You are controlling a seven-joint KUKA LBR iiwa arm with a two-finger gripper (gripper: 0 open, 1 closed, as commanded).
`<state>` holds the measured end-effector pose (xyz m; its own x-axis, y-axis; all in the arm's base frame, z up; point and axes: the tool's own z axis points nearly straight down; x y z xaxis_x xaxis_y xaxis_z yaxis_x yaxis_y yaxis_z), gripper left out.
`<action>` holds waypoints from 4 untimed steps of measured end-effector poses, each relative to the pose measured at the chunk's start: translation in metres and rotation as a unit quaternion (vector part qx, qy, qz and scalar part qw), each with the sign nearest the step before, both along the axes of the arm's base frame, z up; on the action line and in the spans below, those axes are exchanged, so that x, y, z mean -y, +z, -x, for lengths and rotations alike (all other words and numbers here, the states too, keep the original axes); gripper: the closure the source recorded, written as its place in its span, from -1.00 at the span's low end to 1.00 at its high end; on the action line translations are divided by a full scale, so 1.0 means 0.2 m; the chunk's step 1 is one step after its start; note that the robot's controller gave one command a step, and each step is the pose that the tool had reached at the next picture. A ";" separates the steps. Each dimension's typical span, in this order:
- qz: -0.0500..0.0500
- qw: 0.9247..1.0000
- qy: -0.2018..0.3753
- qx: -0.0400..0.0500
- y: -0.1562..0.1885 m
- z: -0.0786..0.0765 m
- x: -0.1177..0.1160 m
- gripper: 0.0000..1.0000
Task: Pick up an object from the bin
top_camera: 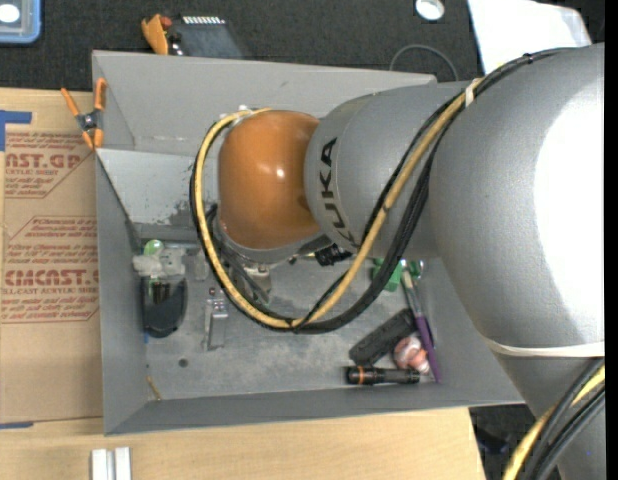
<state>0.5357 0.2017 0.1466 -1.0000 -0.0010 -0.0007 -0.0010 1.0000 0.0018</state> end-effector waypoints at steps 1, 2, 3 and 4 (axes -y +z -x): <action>0.000 1.000 0.000 0.000 0.00 0.00 0.00 -1.00; -0.001 0.999 0.049 0.005 -0.20 -0.03 -0.11 -1.00; -0.001 0.998 0.058 0.001 -0.28 0.03 -0.17 -1.00; -0.002 0.998 0.066 0.005 -0.31 -0.04 -0.20 -1.00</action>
Offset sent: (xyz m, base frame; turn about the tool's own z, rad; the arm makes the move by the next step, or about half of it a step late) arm 0.0061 0.0348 -0.0702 -0.1577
